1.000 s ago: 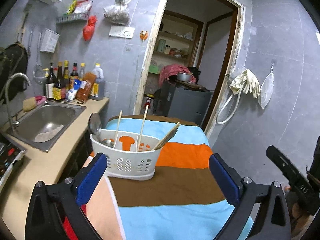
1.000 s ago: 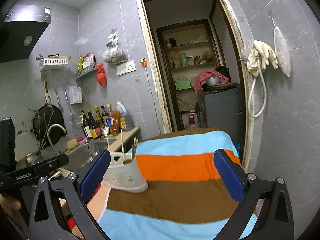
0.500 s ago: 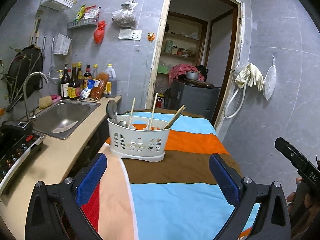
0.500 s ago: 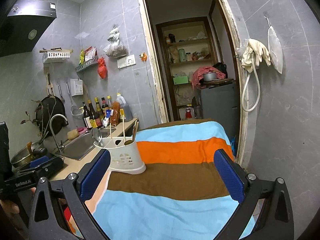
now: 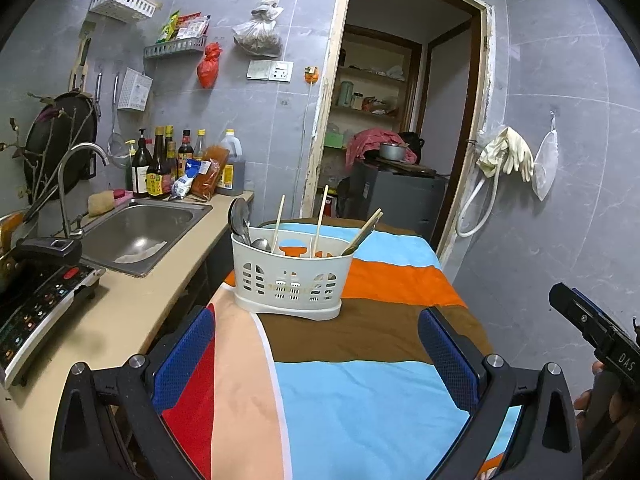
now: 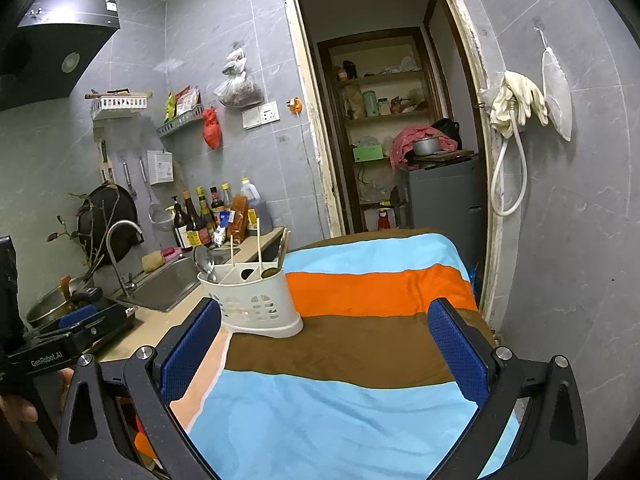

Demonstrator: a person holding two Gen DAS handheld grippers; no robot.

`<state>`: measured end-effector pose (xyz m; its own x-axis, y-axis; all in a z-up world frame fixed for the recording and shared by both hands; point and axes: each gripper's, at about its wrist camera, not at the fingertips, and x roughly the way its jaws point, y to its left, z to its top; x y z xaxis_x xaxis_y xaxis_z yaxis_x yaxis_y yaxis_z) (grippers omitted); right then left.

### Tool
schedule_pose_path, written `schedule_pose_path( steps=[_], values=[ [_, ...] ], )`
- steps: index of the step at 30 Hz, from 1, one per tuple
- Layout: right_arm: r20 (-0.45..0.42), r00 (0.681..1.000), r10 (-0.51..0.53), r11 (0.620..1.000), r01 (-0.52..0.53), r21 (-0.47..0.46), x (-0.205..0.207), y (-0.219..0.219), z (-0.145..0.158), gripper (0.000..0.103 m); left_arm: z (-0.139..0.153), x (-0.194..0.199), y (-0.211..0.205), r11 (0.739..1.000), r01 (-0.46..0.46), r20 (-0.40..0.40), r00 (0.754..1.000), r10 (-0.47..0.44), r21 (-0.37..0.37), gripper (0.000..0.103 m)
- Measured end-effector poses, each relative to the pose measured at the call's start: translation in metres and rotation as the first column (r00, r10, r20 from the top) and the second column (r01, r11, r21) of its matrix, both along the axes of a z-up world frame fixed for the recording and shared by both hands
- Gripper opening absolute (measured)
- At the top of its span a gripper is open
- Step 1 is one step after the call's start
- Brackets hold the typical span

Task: Organize utensils

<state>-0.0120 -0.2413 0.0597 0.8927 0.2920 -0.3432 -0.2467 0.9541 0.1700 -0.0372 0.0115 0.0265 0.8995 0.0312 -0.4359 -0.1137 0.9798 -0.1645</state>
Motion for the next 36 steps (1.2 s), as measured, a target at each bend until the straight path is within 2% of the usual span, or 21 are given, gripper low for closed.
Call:
schedule_pose_path(
  steps=[36],
  values=[
    [-0.003,1.0,-0.004,1.0,0.004,0.001,-0.0013,0.0051,0.0002,0.101,-0.0001,0.0021,0.003,1.0,0.002,0.0,1.0,-0.002,0.003,0.102]
  ],
)
